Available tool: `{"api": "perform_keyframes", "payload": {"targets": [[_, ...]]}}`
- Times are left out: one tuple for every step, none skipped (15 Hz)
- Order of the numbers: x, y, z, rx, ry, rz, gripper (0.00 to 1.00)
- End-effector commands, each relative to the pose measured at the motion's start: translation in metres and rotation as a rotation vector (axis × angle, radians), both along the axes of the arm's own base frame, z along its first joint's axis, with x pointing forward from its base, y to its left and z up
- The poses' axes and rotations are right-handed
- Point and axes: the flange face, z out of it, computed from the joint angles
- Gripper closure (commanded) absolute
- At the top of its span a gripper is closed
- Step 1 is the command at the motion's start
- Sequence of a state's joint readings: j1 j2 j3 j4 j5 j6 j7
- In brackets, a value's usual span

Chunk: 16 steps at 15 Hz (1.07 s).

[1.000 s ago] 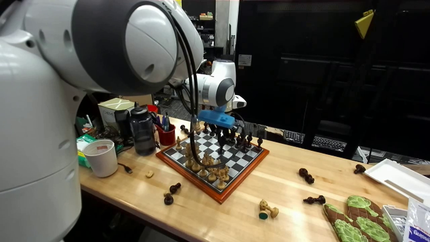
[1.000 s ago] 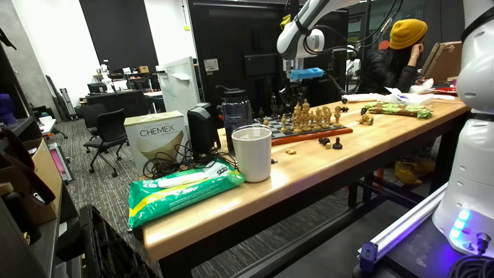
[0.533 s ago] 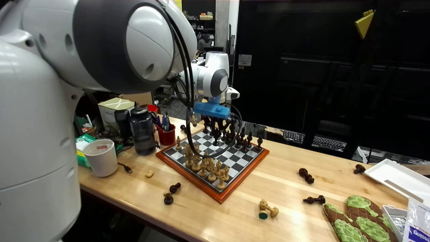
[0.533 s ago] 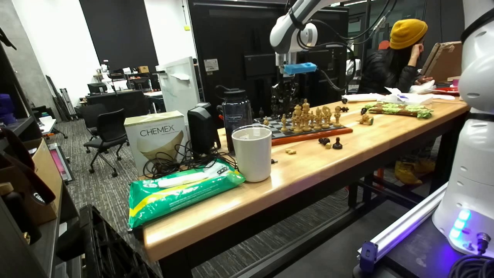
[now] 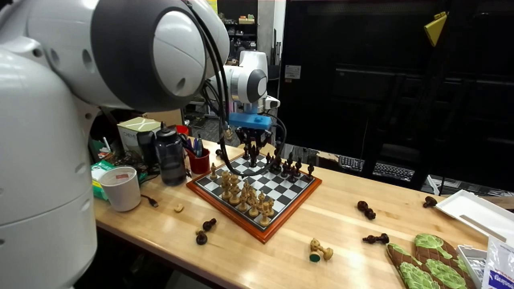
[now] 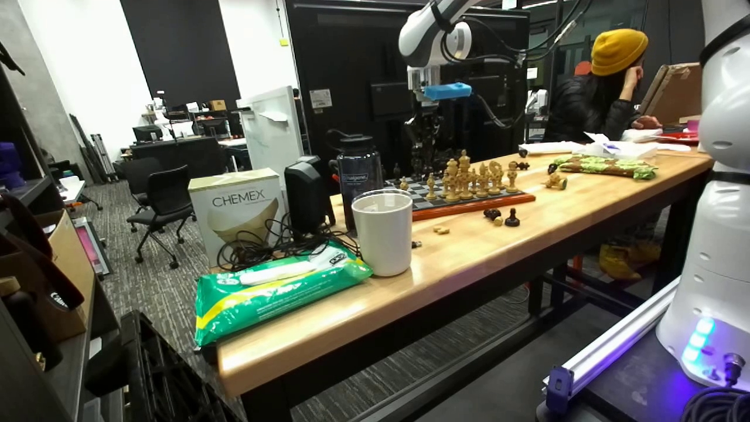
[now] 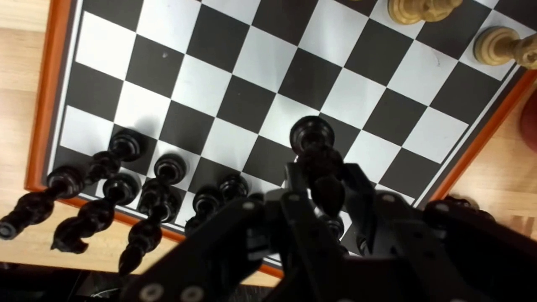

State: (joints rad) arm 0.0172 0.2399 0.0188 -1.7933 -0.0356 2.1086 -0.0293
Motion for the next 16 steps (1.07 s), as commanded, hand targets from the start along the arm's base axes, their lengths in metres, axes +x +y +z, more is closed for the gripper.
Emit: {"api": "perform_keyframes", "payload": {"targets": [[0.001, -0.001, -0.001, 0.0, 0.003, 0.0, 0.72], [0.001, -0.001, -0.002, 0.0, 0.005, 0.0, 0.72], [0.001, -0.001, -0.002, 0.0, 0.006, 0.0, 0.93], [0.005, -0.001, -0.005, 0.002, 0.016, 0.006, 0.93], [0.007, -0.001, -0.006, 0.009, 0.021, 0.013, 0.93], [0.011, 0.0, -0.007, 0.012, 0.023, 0.02, 0.93], [0.014, 0.001, -0.007, 0.014, 0.024, 0.022, 0.93], [0.017, 0.002, -0.008, 0.015, 0.025, 0.024, 0.93], [0.021, 0.003, -0.008, 0.016, 0.025, 0.029, 0.93], [0.025, 0.003, -0.008, 0.015, 0.028, 0.035, 0.93], [0.029, 0.005, -0.008, 0.015, 0.03, 0.041, 0.93], [0.033, 0.006, -0.008, 0.016, 0.031, 0.048, 0.93], [0.036, 0.007, -0.008, 0.019, 0.032, 0.053, 0.93], [0.04, 0.008, -0.008, 0.018, 0.035, 0.058, 0.93], [0.043, 0.009, -0.008, 0.02, 0.04, 0.064, 0.93], [0.047, 0.01, -0.008, 0.023, 0.043, 0.067, 0.93]]}}
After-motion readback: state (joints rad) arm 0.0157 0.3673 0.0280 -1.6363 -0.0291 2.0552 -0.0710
